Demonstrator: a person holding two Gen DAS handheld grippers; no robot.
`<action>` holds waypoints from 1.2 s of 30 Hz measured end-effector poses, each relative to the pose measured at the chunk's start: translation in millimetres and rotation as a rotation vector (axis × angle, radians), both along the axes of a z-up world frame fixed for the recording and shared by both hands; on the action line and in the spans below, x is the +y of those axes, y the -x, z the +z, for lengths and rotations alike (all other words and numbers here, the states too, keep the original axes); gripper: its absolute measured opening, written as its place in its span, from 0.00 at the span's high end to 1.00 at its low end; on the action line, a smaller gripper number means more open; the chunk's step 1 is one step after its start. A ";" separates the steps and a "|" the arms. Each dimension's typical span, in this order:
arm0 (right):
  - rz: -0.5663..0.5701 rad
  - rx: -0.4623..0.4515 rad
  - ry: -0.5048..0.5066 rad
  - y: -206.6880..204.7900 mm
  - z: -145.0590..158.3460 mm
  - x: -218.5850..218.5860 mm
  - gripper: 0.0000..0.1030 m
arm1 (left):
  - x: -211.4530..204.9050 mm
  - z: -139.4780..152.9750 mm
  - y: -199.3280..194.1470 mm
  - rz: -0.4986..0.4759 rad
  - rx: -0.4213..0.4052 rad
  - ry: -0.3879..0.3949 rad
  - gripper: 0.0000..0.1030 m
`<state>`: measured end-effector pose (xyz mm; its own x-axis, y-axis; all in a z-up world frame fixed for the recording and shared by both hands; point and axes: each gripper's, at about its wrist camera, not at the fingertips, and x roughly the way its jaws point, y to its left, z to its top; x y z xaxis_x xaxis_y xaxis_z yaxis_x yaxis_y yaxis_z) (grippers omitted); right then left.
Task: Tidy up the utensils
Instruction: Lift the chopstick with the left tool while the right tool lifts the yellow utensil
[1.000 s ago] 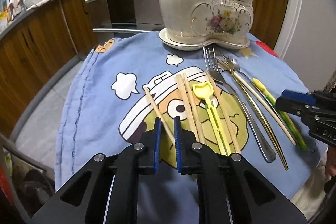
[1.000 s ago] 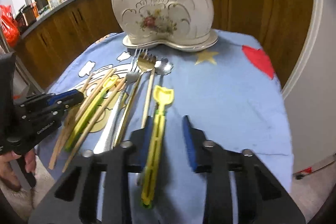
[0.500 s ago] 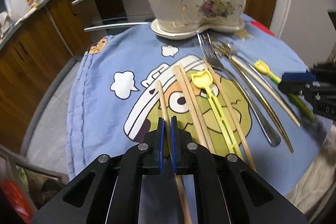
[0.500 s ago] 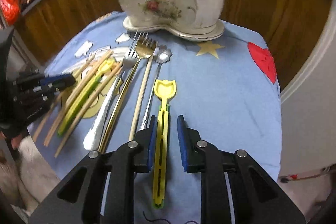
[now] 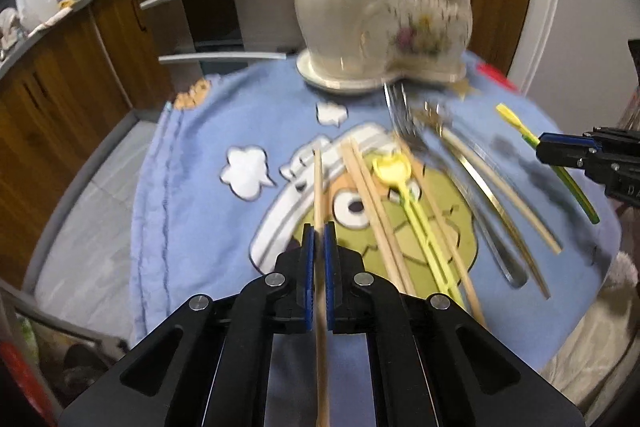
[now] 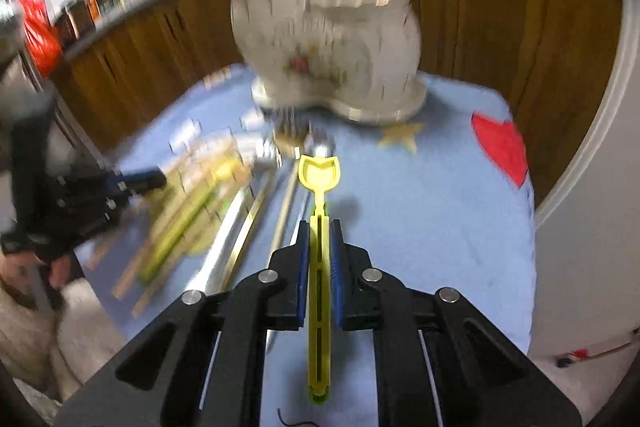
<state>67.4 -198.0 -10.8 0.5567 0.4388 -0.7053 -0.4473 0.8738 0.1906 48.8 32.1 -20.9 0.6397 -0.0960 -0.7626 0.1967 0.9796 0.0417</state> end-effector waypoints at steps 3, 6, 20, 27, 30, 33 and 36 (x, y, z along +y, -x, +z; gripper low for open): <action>-0.034 -0.101 -0.064 -1.0 20.3 -10.0 0.91 | 7.9 15.1 3.1 0.010 -0.079 0.058 0.95; -0.063 -0.185 -0.126 -6.6 40.4 -17.1 0.91 | 13.8 34.1 3.6 0.009 -0.172 0.120 0.95; -0.142 -0.408 -0.405 -92.4 115.0 -19.5 0.90 | -9.0 152.1 -76.6 -0.024 -0.516 0.299 0.95; -0.148 -0.380 -0.479 -143.0 103.0 -12.9 0.90 | -29.4 180.2 -133.0 0.012 -0.625 0.306 0.95; -0.163 -0.356 -0.497 -155.8 93.3 -14.2 0.90 | -33.8 179.2 -151.4 0.041 -0.650 0.306 0.95; -0.181 -0.355 -0.473 -162.1 82.6 -15.0 0.90 | -39.7 174.2 -162.2 0.062 -0.688 0.275 0.95; -0.197 -0.371 -0.464 -166.7 76.6 -15.7 0.90 | -43.8 167.9 -170.1 0.078 -0.698 0.260 0.95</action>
<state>234.1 -213.7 65.8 0.8300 0.5167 -0.2101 -0.3950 0.8105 0.4325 219.0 -11.6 146.9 0.9790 -0.1524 -0.1354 0.1391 0.9849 -0.1031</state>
